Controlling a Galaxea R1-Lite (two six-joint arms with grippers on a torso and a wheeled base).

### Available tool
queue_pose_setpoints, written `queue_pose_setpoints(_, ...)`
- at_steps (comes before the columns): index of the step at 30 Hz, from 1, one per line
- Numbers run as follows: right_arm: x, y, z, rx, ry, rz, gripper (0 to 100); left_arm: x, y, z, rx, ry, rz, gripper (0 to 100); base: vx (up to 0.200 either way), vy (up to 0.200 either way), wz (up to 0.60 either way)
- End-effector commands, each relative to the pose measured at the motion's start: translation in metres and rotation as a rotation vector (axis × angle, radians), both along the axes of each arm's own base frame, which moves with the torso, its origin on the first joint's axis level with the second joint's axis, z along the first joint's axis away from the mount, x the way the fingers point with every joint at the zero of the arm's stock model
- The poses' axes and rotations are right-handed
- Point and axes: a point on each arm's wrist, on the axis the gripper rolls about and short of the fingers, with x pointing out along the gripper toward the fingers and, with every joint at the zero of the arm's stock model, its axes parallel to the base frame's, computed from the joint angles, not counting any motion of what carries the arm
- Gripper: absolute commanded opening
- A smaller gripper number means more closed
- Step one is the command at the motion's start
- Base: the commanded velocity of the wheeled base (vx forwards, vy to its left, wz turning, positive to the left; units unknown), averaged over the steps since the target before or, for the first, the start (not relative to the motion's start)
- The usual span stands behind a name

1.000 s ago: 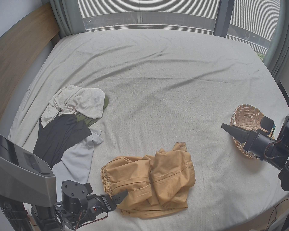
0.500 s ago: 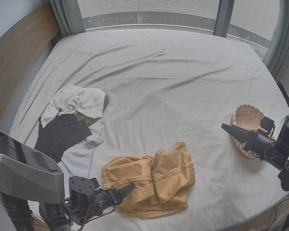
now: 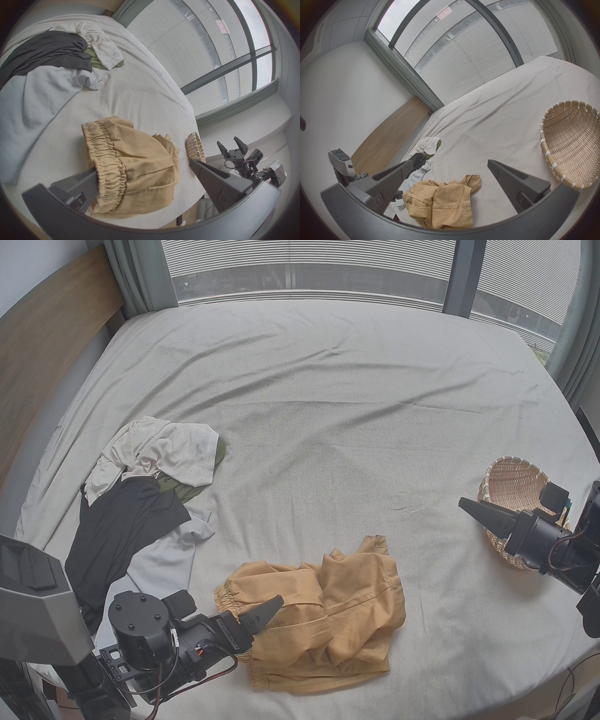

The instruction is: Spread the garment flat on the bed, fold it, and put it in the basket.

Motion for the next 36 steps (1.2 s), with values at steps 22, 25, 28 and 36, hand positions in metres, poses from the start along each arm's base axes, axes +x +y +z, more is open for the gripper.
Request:
queue_pose_setpoints(22,0.000,-0.001,0.001,0.001,-0.004,-0.002,100,-0.002,-0.011,-0.024,0.092,0.050,-0.037,100,0.000,0.000,0.00)
queue_pose_setpoints(25,0.000,-0.001,0.001,0.001,-0.004,-0.002,100,-0.001,-0.011,-0.022,0.088,0.042,-0.028,0,0.000,0.000,0.00)
queue_pose_setpoints(28,0.000,-0.001,0.001,0.001,-0.004,-0.004,100,-0.001,-0.010,-0.018,0.080,0.026,-0.014,0,0.000,0.000,0.00)
queue_pose_setpoints(36,0.000,0.000,0.001,0.000,-0.004,0.001,100,0.017,-0.003,0.018,-0.038,-0.105,0.058,0,0.000,0.000,0.00)
